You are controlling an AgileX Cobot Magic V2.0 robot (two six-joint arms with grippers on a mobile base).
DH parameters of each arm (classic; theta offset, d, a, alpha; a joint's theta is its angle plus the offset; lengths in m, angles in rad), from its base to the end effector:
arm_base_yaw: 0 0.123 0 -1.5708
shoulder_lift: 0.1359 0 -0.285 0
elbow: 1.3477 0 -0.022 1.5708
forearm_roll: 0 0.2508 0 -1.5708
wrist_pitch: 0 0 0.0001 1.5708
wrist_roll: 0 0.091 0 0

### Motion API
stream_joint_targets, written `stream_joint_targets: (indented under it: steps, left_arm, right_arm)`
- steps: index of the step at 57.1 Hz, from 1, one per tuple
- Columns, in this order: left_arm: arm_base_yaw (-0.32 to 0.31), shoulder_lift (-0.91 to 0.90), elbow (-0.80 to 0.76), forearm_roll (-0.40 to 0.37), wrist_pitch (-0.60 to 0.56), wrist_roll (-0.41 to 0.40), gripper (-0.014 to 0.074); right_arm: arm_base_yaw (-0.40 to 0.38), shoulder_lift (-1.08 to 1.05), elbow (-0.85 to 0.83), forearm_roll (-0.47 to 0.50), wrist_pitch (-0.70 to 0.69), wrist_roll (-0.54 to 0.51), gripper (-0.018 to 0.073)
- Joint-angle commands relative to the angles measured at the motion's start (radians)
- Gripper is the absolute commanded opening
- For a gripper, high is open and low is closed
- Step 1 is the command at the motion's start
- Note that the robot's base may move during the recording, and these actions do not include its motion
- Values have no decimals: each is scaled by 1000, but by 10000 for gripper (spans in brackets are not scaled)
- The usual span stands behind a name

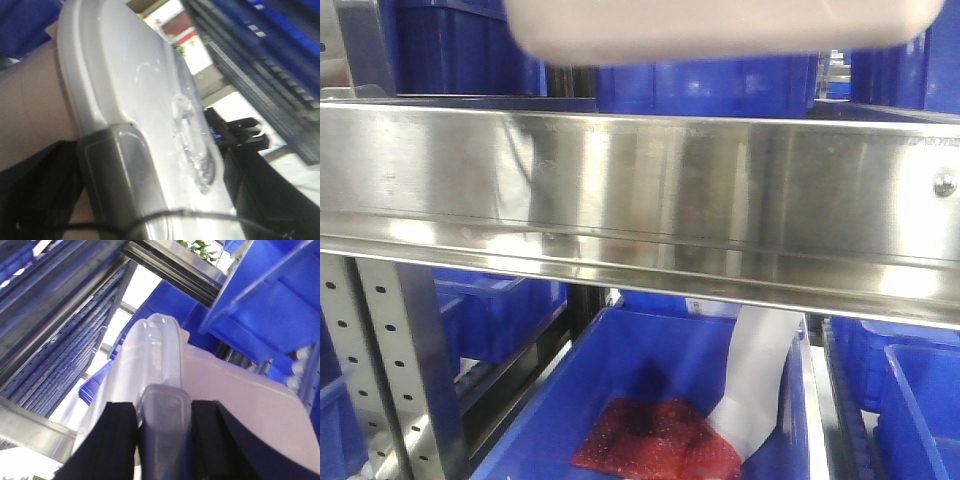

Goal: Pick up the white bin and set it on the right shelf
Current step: 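Raise the bin with both grippers above the upper steel shelf, then lower the bin onto the upper shelf with both grippers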

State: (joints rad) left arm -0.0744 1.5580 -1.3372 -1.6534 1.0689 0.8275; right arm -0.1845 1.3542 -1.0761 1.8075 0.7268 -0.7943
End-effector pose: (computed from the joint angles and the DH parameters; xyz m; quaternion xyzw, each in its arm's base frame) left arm 0.3238 -0.1039 0.3949 0.0833 0.6995 -0.6043 0.3723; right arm 0.3026 0.0034 0.3821 0.1948 0.6756 0.5094 0.4961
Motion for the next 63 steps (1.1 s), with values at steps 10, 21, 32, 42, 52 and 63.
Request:
stream_joint_targets:
  steps: [10,21,32,42,52,63]
  left_arm:
    - [-30,-48,-41,-30,-4,32,-126]
    - [-30,-14,-41,-7,32,32,-49]
    - [-30,-2,-43,30,52,40,217]
    - [-30,-2,-43,41,47,94,457]
    - [-30,-2,-43,93,-4,138,478]
    - [-30,-2,-57,269,-97,140,477]
  right_arm:
    - [61,80,-36,68,180,-19,69]
    - [60,120,-36,66,205,-94,191]
    - [60,122,-36,64,187,-237,547]
    - [59,122,-36,43,99,-380,642]
    - [59,122,-36,-13,-21,-521,642]
    - [58,107,-37,-79,-131,-612,642]
